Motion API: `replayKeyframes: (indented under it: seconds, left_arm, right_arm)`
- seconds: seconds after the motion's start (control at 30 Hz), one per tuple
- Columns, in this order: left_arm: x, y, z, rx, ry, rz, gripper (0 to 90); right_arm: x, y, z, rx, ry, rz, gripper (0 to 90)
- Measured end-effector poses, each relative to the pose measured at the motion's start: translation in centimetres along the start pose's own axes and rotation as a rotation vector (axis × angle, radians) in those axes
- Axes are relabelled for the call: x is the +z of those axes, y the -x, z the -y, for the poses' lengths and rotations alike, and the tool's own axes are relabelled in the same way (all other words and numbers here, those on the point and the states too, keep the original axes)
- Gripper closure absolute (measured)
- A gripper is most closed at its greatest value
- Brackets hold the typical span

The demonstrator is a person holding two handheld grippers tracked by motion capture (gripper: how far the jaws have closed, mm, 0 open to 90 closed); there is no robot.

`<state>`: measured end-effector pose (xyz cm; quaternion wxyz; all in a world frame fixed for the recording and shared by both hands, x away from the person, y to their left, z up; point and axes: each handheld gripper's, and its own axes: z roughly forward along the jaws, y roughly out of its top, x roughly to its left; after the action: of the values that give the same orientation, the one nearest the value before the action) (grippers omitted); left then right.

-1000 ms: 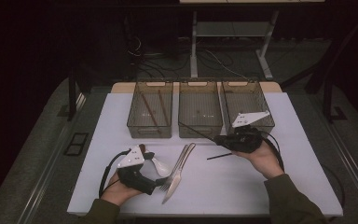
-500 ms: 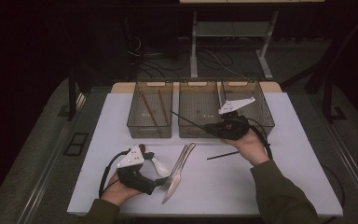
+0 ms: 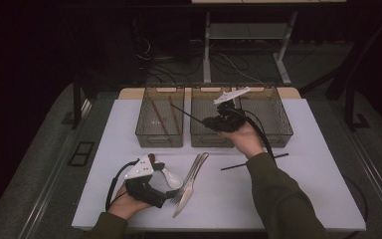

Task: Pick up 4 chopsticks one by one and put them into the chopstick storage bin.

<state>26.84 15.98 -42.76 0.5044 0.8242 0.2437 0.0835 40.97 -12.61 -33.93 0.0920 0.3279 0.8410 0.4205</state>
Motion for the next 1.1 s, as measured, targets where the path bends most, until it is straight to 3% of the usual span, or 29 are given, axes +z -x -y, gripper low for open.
replayKeyframes:
  seconds: [0.43,0.77,1.1]
  left_arm:
    - [0.1,0.2,0.0,0.0,0.007,-0.004,0.0]
    - [0.0,0.2,0.0,0.001,0.004,-0.001,0.0]
    - [0.1,0.4,-0.2,-0.003,0.019,0.014,0.0]
  right_arm:
    - [5.6,-0.3,-3.7,0.025,-0.041,0.032,85.6]
    - [9.2,-1.4,-6.5,0.03,-0.08,0.064,85.6]
    - [12.5,-2.0,-7.3,0.056,-0.106,0.085,85.6]
